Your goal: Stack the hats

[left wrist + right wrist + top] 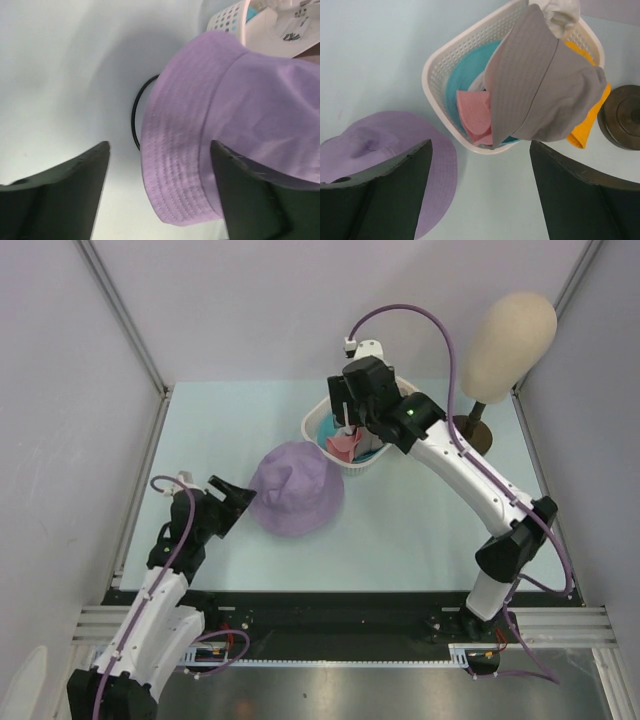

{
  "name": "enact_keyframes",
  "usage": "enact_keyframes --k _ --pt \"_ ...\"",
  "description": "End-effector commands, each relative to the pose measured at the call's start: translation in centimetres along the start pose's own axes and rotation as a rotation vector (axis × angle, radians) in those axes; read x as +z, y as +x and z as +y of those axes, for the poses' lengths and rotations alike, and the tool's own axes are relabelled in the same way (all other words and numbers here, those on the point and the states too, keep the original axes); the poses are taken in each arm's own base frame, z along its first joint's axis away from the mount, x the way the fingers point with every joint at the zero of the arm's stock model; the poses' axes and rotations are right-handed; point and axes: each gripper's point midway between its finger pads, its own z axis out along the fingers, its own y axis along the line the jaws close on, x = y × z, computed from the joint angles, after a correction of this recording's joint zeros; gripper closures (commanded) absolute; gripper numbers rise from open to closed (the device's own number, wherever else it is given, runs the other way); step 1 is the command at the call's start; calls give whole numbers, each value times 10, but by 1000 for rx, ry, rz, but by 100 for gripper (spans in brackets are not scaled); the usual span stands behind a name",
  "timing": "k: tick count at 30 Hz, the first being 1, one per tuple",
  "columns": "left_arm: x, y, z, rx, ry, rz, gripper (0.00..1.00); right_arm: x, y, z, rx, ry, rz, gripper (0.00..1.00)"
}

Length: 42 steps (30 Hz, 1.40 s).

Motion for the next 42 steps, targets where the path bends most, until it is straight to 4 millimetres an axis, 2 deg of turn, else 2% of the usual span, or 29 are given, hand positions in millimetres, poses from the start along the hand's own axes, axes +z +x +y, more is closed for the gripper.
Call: enact_keyframes --k 1,3,10,14,17,20,22,23,25,26,29,32,35,38,42 --pt "-25 -37 -19 38 -26 -119 7 12 -8 -8 -51 77 -3 17" --pt "-34 -46 -21 47 -33 -155 1 25 -1 -9 -94 117 17 19" --pt "-61 -76 -34 145 -63 -257 0 53 5 -25 -206 267 38 23" --pt "-68 -87 -39 216 -83 -281 0 57 2 -37 -253 344 37 26" --pt "-70 -92 -46 252 -76 -284 0 60 4 -41 -252 347 50 34" --pt "-70 -96 -51 278 -73 -285 0 61 4 -48 -250 363 53 45" --pt "-70 -98 -55 290 -67 -287 0 62 3 -52 -248 371 54 56" --pt "-68 -99 -56 298 -66 -283 0 61 2 -56 -252 382 55 65" --pt "-67 -101 -60 303 -59 -285 0 60 -1 -64 -250 401 54 75" --pt "-66 -101 -61 306 -60 -282 0 59 -2 -67 -250 411 54 85" --pt "-67 -106 -67 318 -52 -294 0 56 -8 -81 -244 447 50 100" --pt "-65 -109 -70 328 -51 -295 0 52 -14 -94 -218 455 49 100" --pt "-64 -111 -75 338 -42 -297 0 41 -23 -91 -193 412 37 99" --pt "-65 -114 -78 345 -39 -300 0 30 -25 -72 -183 359 23 84" --pt "-63 -114 -78 358 -40 -295 0 31 -11 -45 -149 281 63 60"
